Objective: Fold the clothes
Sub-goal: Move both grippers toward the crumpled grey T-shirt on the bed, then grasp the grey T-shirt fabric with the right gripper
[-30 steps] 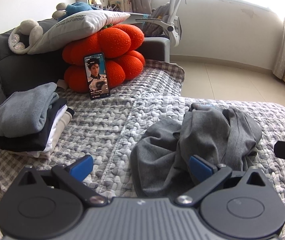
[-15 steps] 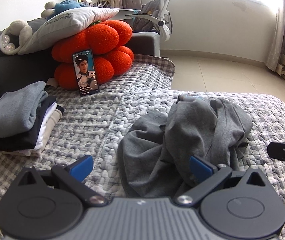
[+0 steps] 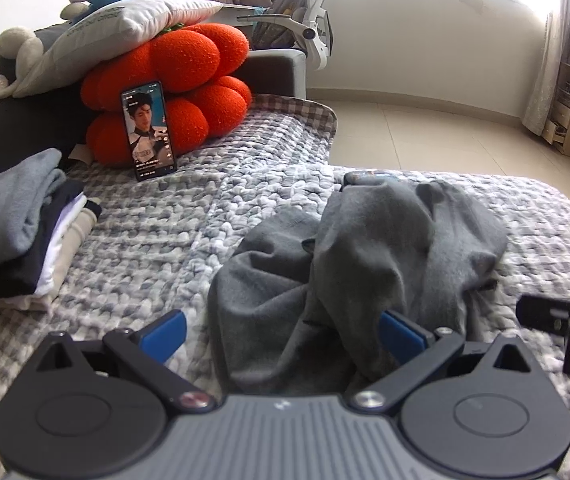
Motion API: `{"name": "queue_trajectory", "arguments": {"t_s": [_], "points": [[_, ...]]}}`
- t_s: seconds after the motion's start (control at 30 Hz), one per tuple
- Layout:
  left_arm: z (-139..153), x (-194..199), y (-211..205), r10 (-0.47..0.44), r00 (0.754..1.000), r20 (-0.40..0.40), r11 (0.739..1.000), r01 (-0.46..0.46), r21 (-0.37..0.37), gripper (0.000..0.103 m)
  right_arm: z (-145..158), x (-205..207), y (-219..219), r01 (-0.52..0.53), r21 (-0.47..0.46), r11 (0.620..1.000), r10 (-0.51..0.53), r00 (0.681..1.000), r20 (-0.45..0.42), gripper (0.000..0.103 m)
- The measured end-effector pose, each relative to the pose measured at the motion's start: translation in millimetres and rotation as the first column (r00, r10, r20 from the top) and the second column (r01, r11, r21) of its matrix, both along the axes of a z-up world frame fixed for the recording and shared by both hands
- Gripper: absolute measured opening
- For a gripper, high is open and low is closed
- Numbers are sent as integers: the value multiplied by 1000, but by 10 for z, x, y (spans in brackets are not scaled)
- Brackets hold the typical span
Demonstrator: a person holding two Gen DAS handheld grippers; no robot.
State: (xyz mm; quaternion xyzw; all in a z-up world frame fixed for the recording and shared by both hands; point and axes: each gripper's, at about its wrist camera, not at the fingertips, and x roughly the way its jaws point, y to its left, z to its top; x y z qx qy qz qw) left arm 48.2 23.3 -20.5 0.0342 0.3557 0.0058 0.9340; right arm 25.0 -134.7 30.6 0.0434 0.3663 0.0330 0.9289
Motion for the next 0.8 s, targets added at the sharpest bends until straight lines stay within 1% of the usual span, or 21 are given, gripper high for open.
{"name": "queue_trajectory", "arguments": {"t_s": [0.1, 0.27, 0.37, 0.5, 0.6, 0.7, 0.8], "points": [[-54, 143, 61, -11, 1000, -12, 999, 11, -49, 103, -98, 119, -18, 9, 0, 1000, -9, 1000, -20, 103], [-120, 301, 125, -43, 999, -14, 993, 41, -111, 103, -196, 276, -88, 24, 35, 999, -23, 999, -33, 103], [-207, 416, 156, -53, 997, -49, 988, 45, -149, 103, -254, 362, -76, 15, 45, 999, -13, 999, -43, 103], [-345, 536, 141, -64, 993, -99, 985, 47, -164, 103, -363, 494, -27, 0, 32, 999, 2, 997, -76, 103], [-391, 555, 120, -77, 992, -101, 985, 60, -164, 103, -430, 531, -28, -14, 24, 1000, 16, 996, -87, 103], [-436, 565, 138, -90, 991, -103, 981, 71, -179, 103, -474, 536, -53, -21, 32, 999, 23, 997, -80, 103], [-466, 537, 162, -109, 991, -83, 978, 92, -185, 103, -493, 513, -20, -24, 3, 1000, 24, 997, -74, 103]]}}
